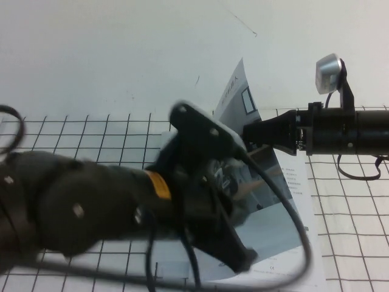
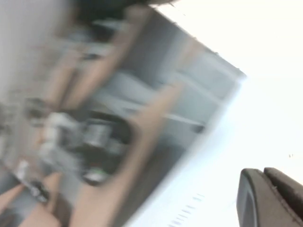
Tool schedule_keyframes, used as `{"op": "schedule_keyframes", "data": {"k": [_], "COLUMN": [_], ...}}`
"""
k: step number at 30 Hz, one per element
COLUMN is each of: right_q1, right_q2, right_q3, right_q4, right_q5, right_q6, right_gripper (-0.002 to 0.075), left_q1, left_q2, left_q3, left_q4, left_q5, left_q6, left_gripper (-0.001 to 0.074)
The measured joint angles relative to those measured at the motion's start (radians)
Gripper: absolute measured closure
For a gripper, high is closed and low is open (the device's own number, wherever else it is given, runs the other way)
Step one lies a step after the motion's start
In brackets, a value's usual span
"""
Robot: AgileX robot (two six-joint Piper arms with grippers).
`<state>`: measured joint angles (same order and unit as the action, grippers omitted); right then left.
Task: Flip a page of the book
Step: Open the closed book
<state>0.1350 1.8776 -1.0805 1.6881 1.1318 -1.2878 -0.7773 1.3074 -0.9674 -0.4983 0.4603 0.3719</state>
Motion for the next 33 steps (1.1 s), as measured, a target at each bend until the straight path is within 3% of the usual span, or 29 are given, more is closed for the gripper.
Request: {"op": "schedule_keyframes", "data": {"k": [3, 8, 15, 24, 33], "right_q1": [0.000, 0.000, 0.000, 0.000, 0.000], "right_q2": [0.000, 0.000, 0.000, 0.000, 0.000], "right_q3": [0.000, 0.000, 0.000, 0.000, 0.000], "right_q4": [0.000, 0.000, 0.000, 0.000, 0.000], "right_q5": [-0.013, -0.020, -0.033, -0.032, -0.025], "right_q6": [0.000, 0.000, 0.000, 0.002, 0.002], "right_gripper": [0.0715, 0.0715, 0.0715, 0.0715, 0.0716], "left_q1": [-0.178, -0.400, -0.628, -0.676, -0.676], "left_q2": [-0.003, 0.027, 0.129, 0.397, 0.561], "left_q3": [0.002, 0.008, 0.008, 0.008, 0.008], "left_q4": [0.399, 1.057, 1.494, 1.837, 1.956], "left_q5": [-0.013, 0.047, 0.057, 0.136, 0.326], "left_q6": [-0.372, -0.964, -1.393, -1.697, -1.836], "left_gripper": [0.0738, 0.0738, 0.0738, 0.0738, 0.0738]}}
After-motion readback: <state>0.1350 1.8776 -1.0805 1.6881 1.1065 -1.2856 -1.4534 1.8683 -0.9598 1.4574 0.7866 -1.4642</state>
